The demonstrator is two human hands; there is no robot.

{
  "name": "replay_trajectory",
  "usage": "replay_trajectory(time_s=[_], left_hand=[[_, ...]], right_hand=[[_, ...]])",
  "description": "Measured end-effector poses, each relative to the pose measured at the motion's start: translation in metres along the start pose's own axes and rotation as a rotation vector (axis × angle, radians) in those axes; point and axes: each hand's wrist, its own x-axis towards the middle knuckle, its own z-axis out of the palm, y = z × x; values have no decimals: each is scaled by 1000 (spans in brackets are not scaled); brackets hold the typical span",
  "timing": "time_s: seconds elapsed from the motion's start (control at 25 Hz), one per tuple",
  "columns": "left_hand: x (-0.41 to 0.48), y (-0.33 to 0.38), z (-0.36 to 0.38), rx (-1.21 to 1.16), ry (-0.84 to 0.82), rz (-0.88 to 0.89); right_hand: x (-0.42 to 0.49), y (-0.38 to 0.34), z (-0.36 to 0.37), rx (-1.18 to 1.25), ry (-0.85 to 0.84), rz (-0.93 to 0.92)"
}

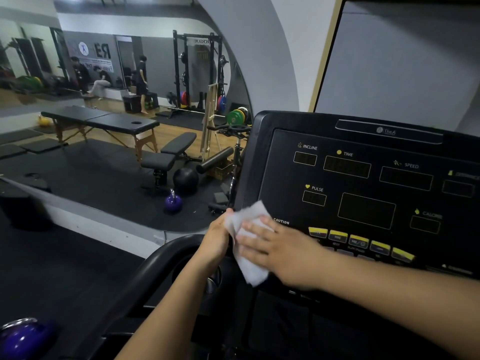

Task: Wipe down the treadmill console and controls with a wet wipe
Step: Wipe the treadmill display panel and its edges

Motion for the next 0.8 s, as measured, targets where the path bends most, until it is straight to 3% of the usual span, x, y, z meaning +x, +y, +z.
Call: replay_trajectory(time_s=[0.12,0.28,0.36,0.44,0.64,0.72,0.8], left_hand=[[1,1,0,20,15,2],[-3,1,0,48,-9,27],[-4,2,0,56,-22,36],[-6,5,2,51,-18,51],[-7,3,1,50,-33,105],[-8,4,0,51,-50,108],[-6,5,1,85,-21,129]], right_hand=[[5,37,-15,-83,18,28],[26,150,-70,-83,166,492],[29,158,-80,-34,172,591],[30,131,-65,-84,129,541],[-1,11,-6,-57,20,85],[-6,10,-9,-96,-3,76],[5,49,-26,-148,70,218]])
